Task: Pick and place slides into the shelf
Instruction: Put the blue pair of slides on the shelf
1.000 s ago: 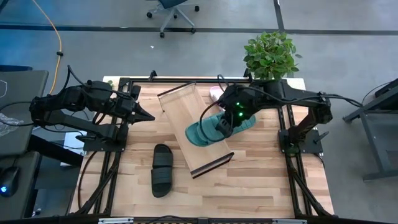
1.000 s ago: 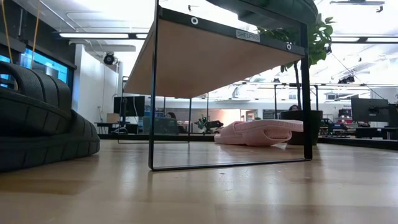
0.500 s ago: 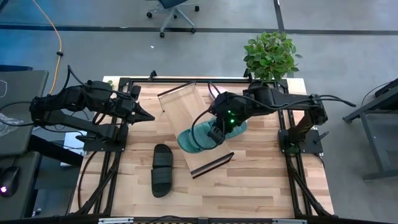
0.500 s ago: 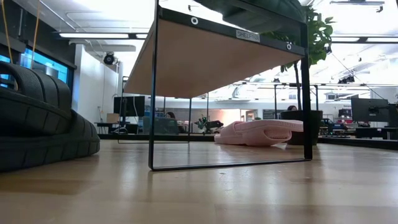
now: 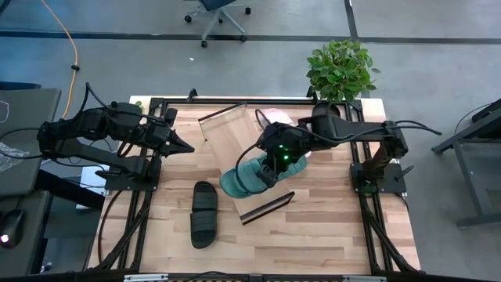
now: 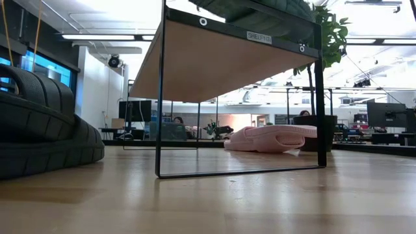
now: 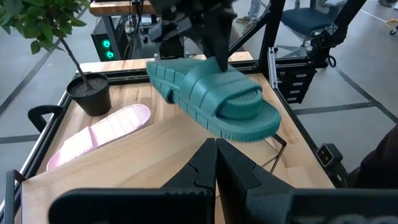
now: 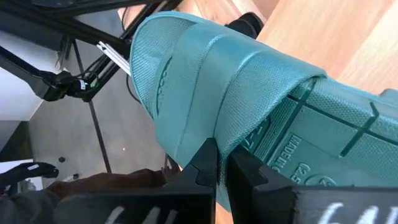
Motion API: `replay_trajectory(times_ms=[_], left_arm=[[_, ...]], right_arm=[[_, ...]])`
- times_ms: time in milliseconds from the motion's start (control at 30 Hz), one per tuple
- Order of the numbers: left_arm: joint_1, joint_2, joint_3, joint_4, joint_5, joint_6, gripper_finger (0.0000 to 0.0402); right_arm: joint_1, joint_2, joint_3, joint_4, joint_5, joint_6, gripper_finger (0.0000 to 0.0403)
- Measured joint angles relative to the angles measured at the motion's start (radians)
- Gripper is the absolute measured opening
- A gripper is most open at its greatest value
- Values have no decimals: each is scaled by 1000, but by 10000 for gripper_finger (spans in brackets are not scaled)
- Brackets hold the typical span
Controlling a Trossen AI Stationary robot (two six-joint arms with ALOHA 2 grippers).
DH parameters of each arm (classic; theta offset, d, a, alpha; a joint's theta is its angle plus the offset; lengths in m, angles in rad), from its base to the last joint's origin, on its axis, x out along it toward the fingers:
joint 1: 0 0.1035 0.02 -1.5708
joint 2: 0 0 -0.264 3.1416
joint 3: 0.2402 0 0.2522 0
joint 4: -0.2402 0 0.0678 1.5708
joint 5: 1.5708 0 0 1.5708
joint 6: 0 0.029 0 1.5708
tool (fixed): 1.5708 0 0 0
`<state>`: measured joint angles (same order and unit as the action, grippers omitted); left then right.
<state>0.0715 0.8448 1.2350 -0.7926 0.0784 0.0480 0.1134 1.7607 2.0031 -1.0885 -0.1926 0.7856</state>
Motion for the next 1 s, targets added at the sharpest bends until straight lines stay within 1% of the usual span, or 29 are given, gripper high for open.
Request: replay_trajectory(times_ms=[200, 367, 700, 867, 1000], left_arm=[[0, 0, 0, -5, 6, 2, 1], [0, 0, 0, -22, 8, 4, 1], [0, 0, 0, -54, 8, 4, 1], [0, 0, 0, -57, 10, 11, 1], [0, 0, 0, -57, 11, 11, 1]], right_arm=[[5, 30, -1, 14, -19, 0, 0], [14, 29, -2, 17, 18, 30, 0], [49, 29, -2, 15, 36, 93, 0], [66, 29, -2, 5, 87, 115, 0], [68, 29, -2, -2, 95, 133, 0]])
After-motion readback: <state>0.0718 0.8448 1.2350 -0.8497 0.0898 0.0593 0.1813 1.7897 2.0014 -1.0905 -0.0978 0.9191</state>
